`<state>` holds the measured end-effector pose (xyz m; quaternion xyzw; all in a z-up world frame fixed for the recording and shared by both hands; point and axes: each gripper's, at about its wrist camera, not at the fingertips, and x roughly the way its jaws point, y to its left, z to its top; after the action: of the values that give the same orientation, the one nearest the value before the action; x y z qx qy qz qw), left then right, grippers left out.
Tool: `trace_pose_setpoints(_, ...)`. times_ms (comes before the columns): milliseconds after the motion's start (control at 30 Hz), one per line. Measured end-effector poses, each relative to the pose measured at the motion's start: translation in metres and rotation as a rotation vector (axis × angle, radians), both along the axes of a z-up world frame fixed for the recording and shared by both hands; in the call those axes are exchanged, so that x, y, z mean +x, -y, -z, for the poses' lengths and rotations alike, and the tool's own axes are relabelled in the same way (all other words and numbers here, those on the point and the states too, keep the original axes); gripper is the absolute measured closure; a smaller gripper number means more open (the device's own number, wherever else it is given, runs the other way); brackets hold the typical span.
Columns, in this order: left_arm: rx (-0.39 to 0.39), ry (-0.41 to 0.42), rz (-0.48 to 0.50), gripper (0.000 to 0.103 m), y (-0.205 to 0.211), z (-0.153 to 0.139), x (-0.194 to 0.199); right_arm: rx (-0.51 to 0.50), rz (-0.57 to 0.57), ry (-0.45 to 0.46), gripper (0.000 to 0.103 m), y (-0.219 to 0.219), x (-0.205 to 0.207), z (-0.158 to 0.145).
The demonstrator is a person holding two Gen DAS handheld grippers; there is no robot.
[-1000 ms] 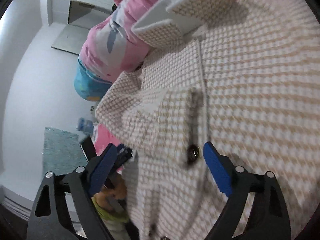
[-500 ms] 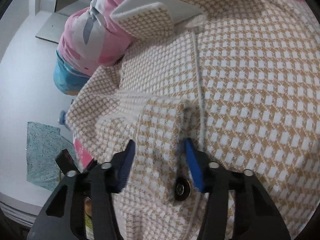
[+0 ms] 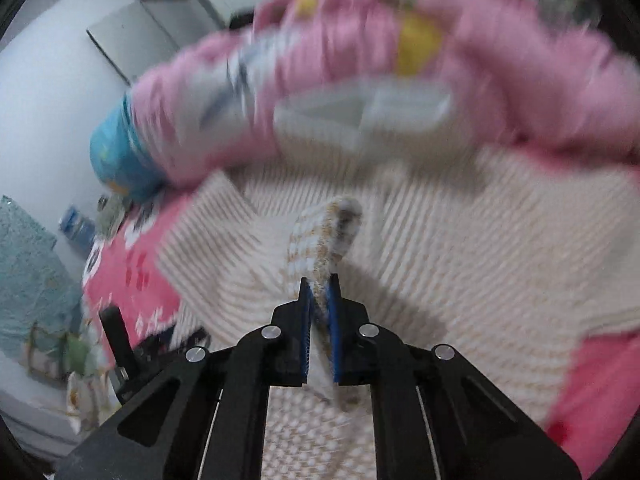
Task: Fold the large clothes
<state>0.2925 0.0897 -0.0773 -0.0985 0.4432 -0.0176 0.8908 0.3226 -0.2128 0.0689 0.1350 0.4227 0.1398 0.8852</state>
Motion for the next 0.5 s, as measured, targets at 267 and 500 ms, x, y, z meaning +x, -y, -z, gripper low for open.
trace_pose_setpoints(267, 0.014, -0.002, -0.004, 0.025, 0.015, 0.006, 0.009, -0.08, 0.15, -0.127, 0.095, 0.055, 0.034, 0.057)
trace_pose_setpoints(500, 0.02, -0.003, -0.003, 0.025, 0.016, 0.003, 0.01, -0.074, 0.163, -0.114, 0.094, 0.081, 0.048, 0.081)
